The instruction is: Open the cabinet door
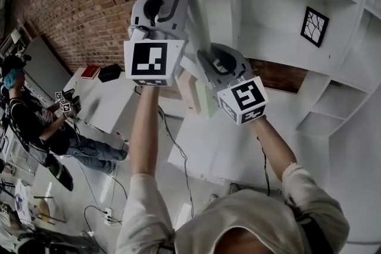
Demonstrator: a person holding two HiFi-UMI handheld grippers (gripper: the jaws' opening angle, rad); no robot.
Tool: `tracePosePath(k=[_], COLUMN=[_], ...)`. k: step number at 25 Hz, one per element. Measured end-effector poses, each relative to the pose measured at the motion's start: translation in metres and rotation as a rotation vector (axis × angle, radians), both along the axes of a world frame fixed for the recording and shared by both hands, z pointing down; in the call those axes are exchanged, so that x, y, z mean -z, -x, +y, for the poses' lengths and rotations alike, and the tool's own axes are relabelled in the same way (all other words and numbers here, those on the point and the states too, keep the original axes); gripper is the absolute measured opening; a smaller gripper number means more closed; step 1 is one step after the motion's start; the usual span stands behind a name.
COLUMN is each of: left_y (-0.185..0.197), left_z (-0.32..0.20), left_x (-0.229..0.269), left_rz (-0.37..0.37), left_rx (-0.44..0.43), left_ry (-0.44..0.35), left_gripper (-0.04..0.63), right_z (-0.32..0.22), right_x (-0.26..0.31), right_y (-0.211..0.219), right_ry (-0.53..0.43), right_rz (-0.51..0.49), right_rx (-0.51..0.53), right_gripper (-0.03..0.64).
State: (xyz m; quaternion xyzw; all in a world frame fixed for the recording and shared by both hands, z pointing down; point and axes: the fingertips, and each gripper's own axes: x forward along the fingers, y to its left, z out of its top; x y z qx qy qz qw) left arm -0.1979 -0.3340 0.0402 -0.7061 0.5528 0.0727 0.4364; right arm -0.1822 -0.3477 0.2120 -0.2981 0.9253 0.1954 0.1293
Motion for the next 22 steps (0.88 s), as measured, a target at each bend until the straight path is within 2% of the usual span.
tracePosePath(k=[11,18,22], left_y=[0.056,0.114,0.157], left_z=[0.049,0.076,0.1], left_x=[-0.005,-0.016,-0.032], left_rz=[0.02,0.052,0.079], left_rx=[0.137,0.26,0.352], left_ry=[-0.011,0.033,0.061], left_gripper=[0.116,0.095,0.095], right_z=[0.062,0.087,0.098], right_x=[-0.002,-0.001,-0.003], right_y=[0.055,0.107,0.147], right_ry=[-0.039,-0.017,-0.021], right_rz=[0.03,0.01,0.042], right_rx=[0.117,0.216,0.261], right_gripper=[0.136,0.152,0.152])
